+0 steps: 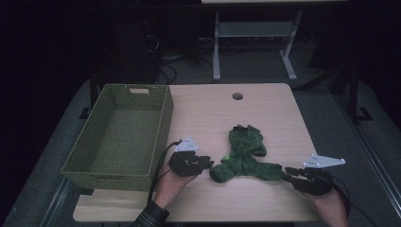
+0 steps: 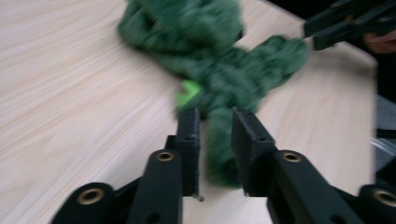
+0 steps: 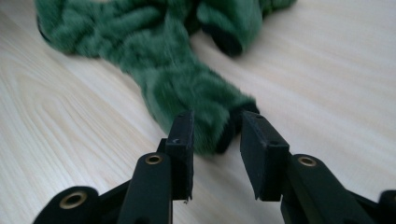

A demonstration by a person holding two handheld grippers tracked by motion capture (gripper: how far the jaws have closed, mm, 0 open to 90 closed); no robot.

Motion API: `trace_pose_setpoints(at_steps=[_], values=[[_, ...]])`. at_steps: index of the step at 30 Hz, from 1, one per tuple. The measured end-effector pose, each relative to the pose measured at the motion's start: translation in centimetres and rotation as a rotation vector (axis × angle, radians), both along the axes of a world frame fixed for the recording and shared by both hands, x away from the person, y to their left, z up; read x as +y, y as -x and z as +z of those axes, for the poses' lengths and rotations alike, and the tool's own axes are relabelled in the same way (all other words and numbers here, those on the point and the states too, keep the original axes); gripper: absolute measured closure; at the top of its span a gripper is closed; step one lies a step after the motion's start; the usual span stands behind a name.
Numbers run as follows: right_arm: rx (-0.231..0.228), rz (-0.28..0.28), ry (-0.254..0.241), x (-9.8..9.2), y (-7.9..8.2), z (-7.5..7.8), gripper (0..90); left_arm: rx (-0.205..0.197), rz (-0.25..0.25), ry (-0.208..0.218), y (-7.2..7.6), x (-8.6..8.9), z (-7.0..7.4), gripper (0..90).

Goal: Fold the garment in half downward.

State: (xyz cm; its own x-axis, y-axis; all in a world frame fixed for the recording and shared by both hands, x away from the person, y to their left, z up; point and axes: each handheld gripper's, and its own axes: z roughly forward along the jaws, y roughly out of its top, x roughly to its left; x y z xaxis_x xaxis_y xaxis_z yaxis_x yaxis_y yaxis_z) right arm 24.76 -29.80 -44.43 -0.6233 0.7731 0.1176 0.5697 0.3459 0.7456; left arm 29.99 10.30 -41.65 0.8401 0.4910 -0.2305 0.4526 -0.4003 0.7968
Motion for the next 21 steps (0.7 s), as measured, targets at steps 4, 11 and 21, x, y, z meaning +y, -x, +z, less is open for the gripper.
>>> trace_pose_setpoints(at_steps=[4, 11, 21], values=[[-0.009, 0.04, -0.014, 1.1, -0.4, 0.5, 82.9, 0.015, -0.071, 0.006, 0.4, -1.6, 0.0, 88.8], [0.03, 0.086, 0.044, 3.0, -2.1, -0.8, 89.9, 0.02, -0.108, -0.103, 0.3, -4.4, -2.5, 89.8], [0.086, 0.079, 0.092, 3.1, -2.8, -2.2, 90.0, 0.061, -0.06, -0.219, -1.4, -2.8, -4.8, 90.0]])
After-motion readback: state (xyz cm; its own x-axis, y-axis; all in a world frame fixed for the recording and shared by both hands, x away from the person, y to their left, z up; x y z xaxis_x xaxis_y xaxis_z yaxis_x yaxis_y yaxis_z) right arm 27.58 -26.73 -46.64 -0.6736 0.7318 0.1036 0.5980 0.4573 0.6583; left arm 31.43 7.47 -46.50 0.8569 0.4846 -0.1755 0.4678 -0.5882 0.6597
